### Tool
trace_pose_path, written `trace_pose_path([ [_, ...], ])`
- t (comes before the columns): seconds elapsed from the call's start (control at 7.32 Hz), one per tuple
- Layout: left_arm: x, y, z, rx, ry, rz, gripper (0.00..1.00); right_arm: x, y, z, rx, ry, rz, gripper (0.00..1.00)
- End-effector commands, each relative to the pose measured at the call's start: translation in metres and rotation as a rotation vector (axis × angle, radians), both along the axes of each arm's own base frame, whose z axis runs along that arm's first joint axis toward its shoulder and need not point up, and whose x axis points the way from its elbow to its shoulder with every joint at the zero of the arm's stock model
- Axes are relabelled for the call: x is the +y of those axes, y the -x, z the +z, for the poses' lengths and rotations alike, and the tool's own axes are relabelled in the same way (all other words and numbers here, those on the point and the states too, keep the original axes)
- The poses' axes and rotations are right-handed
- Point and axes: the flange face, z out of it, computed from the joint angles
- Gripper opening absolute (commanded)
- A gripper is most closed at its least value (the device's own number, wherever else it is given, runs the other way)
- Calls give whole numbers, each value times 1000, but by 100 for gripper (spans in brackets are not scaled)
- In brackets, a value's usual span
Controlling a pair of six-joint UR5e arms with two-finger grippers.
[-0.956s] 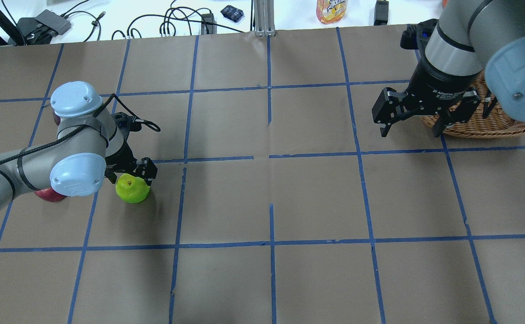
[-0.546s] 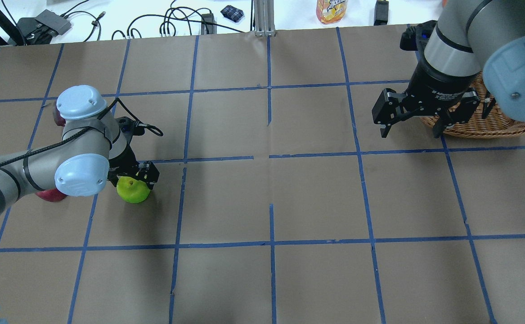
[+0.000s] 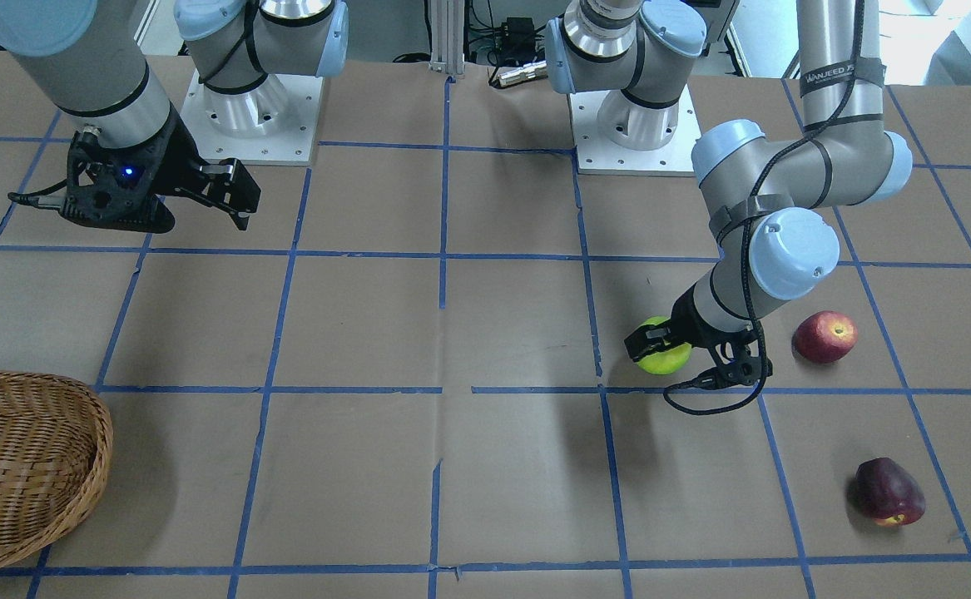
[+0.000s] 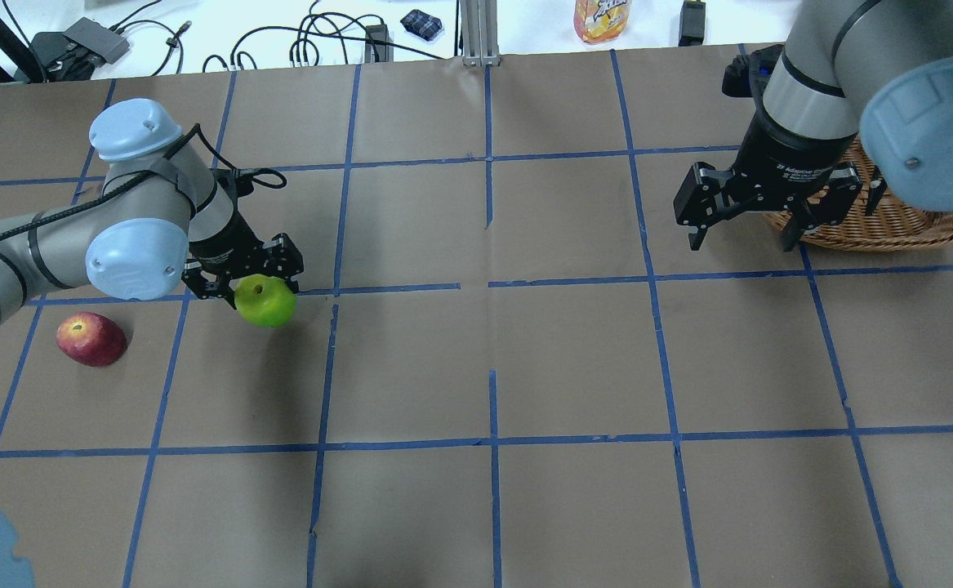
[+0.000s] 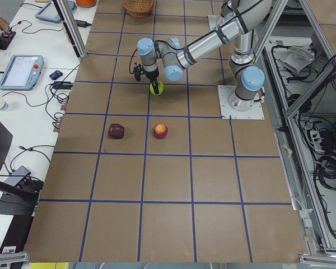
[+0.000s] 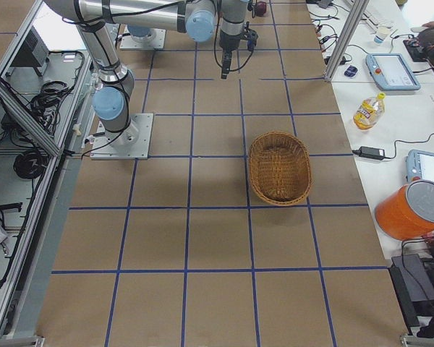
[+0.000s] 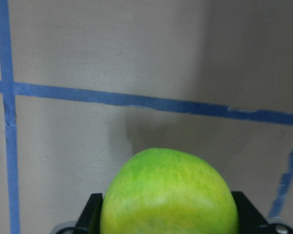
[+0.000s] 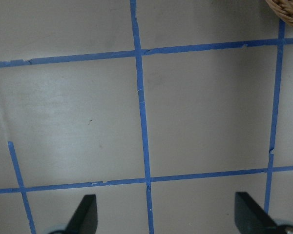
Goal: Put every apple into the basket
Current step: 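Carry the green apple to the table center and release it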
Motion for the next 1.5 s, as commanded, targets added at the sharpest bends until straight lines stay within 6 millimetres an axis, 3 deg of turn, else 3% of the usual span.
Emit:
trace_pose_path([
  [0.0,-21,100,4,42,18,135,36,-14,2,-18,-4,-28,-6,100],
  [0.27,-30,223,-17,69,27,162,37,-21,2,-20,-2,-25,-19,100],
  [0.41,-23,264,-20,74,37,109,44,-26,1,-23,-1,-4,-17,100],
  [0.55,-20,273,-34,57,26,87,51,-31,0,-26,1,4,-17,100],
  [0.68,-22,273,-34,59,29,84,90,-31,0,-27,-1,4,-17,100],
  [0.82,-23,274,-26,63,45,70,100,-31,-2,-26,-2,6,-16,100],
  [0.96,-28,273,-13,61,76,39,100,-31,-3,-28,-1,3,-43,100],
  [1.09,-49,249,15,24,125,16,100,-33,-5,-30,-5,4,-55,100],
  [1.23,-68,204,37,4,72,11,100,-34,-6,-32,-5,1,-58,100],
  [1.37,-74,153,59,-18,29,-111,100,-33,-15,-35,-5,-3,-64,100],
])
